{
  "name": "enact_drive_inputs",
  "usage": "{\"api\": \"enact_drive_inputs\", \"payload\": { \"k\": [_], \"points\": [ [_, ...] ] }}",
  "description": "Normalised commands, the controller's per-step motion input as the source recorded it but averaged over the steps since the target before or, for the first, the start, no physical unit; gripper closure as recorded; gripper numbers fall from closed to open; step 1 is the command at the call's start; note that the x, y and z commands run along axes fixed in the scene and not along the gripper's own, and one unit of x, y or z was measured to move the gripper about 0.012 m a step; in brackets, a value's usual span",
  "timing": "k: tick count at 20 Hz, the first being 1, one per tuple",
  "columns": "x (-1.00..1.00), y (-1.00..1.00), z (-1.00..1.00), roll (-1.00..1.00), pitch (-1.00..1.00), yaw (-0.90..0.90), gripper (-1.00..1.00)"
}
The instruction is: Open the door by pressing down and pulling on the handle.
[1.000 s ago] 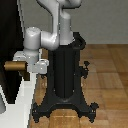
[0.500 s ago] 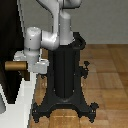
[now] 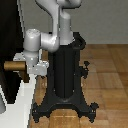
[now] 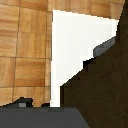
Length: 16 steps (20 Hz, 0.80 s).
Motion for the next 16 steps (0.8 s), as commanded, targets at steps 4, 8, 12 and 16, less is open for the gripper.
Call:
{"api": "enact_drive_inputs", "payload": {
  "k": [4, 8, 12, 16],
  "points": [
    [0.0, 0.5, 0.0, 0.0, 0.0, 0.0, -1.0],
    [0.0, 0.5, 0.0, 0.0, 0.0, 0.0, -1.0],
    [0.0, 0.25, 0.0, 0.0, 0.0, 0.0, -1.0],
    [0.0, 0.5, 0.0, 0.0, 0.0, 0.0, -1.0]
  ]
}}
